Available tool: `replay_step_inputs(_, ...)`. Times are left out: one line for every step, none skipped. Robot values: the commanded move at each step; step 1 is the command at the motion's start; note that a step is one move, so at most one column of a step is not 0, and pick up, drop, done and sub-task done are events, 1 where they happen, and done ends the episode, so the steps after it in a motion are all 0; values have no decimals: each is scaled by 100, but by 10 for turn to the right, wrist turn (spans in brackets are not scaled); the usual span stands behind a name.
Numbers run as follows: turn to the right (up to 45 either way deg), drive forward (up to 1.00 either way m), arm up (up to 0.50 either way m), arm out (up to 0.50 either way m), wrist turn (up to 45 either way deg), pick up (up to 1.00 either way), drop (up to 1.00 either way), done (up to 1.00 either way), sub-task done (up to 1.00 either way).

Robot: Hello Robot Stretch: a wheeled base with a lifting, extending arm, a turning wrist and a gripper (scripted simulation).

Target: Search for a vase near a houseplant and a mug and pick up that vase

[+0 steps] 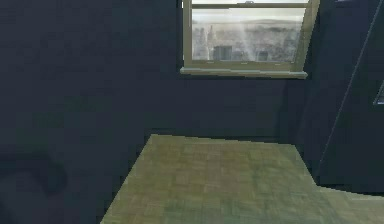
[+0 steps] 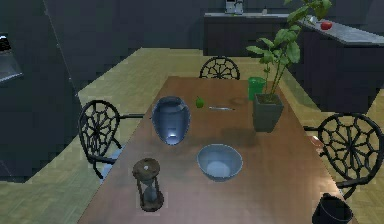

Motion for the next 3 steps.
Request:
replay_step_inputs(0, 0, 38, 0, 0, 0, 0, 0, 0)
replay_step_inputs(0, 0, 0, 44, 0, 0, 0, 0, 0)
replay_step_inputs(0, 0, 0, 0, 450, 0, 0, 0, 0)
